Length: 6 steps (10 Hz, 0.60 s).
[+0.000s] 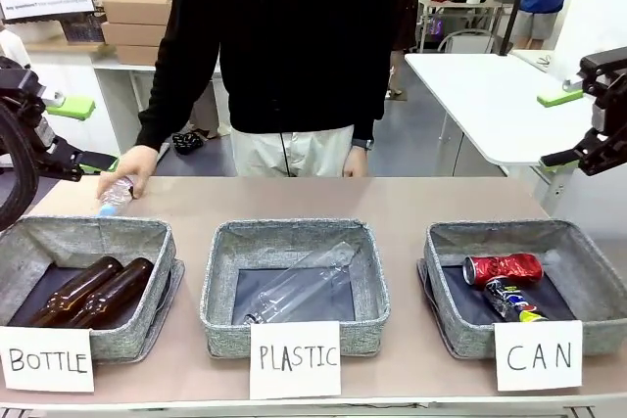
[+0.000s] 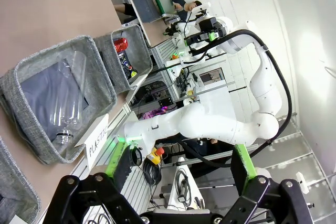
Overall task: Sort the can waste into the basket.
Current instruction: Pick up the can waste from the table and place it in the right Fabric basket.
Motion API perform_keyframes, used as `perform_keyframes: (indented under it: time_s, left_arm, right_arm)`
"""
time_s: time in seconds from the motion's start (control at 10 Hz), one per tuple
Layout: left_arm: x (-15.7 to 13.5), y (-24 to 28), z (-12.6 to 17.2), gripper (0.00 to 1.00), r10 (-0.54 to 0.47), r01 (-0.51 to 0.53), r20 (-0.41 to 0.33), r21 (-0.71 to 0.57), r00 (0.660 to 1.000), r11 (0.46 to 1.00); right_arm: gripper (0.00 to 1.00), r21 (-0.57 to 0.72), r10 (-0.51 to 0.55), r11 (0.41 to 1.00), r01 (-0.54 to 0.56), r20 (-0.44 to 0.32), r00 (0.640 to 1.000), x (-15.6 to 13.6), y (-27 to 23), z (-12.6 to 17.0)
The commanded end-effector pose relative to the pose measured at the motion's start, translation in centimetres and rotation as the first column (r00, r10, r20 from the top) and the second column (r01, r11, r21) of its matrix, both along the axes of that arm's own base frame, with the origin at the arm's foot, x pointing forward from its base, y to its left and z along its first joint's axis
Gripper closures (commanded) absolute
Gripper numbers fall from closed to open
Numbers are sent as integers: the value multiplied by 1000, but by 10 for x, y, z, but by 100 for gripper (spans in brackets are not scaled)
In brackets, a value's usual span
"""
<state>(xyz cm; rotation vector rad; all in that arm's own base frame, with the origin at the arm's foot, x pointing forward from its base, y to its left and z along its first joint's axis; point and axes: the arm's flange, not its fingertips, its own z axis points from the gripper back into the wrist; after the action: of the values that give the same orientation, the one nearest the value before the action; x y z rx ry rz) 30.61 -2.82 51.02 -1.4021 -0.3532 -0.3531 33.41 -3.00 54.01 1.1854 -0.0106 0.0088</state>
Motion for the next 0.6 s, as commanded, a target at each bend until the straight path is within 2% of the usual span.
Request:
perform_keyframes:
  time_s: [0.0,0.5]
  left_arm:
    - [-1,-1,2,0,-3,4,10,-20,1000,1000]
    - [-1,-1,2,0,-3,4,10,-20,1000,1000]
  right_arm:
    - [0,-5,4,1000,-4,6,1000,0,-1,3]
    - [0,-5,4,1000,-4,6,1000,0,-1,3]
